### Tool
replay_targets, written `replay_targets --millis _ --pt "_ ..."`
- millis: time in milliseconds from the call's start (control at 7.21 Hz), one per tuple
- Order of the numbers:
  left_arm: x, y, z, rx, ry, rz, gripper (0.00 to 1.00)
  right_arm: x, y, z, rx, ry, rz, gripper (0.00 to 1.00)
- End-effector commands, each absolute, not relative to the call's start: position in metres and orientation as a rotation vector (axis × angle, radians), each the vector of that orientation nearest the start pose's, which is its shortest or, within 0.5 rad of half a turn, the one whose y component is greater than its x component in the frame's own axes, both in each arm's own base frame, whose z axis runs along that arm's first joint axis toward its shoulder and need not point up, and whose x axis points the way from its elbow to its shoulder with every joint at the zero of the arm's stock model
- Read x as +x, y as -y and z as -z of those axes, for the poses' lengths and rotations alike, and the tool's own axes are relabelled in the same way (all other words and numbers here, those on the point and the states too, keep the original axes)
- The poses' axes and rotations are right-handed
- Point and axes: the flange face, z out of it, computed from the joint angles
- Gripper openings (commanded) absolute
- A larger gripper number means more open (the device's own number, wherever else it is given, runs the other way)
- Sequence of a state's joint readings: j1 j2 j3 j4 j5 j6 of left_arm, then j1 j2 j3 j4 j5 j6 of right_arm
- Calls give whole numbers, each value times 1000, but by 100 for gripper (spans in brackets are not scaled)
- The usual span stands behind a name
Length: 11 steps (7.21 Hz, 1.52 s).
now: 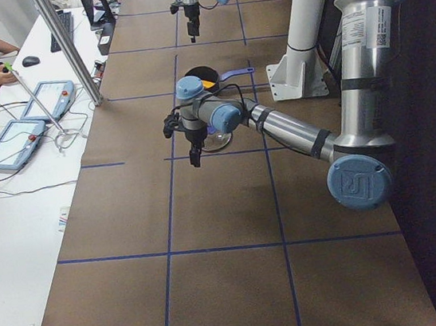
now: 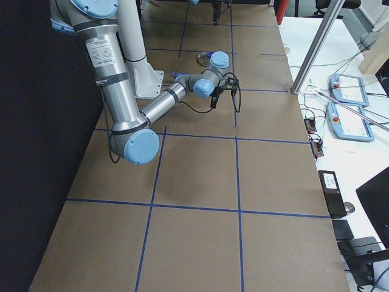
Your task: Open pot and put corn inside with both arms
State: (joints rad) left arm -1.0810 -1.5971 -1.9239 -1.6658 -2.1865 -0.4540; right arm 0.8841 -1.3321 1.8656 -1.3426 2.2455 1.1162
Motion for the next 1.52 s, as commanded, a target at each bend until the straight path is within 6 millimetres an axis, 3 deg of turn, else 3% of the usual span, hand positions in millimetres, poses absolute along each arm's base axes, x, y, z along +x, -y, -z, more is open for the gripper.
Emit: replay_targets --millis 0,139,277,416,554,832,1109,1386 --pt "60 503 -535 157 -806 -229 100 -150 483 -488 44 901 27 100" --pt "13 509 -568 155 -844 -225 100 -102 486 -535 65 867 58 100" --pt "-17 507 -588 158 -838 -259 100 -51 492 -568 79 853 91 100" --pt "-32 504 -600 141 -834 -261 100 -3 491 -595 83 826 139 100" --pt "-35 498 -611 125 -836 -253 100 32 485 -617 76 800 209 100" --pt "-35 495 -616 74 -836 -223 100 38 473 -626 65 795 216 100" --pt "-35 493 -620 15 -834 -163 100 37 479 -625 63 792 209 100" --pt "-36 484 -617 3 -847 -117 100 48 471 -626 70 793 188 100"
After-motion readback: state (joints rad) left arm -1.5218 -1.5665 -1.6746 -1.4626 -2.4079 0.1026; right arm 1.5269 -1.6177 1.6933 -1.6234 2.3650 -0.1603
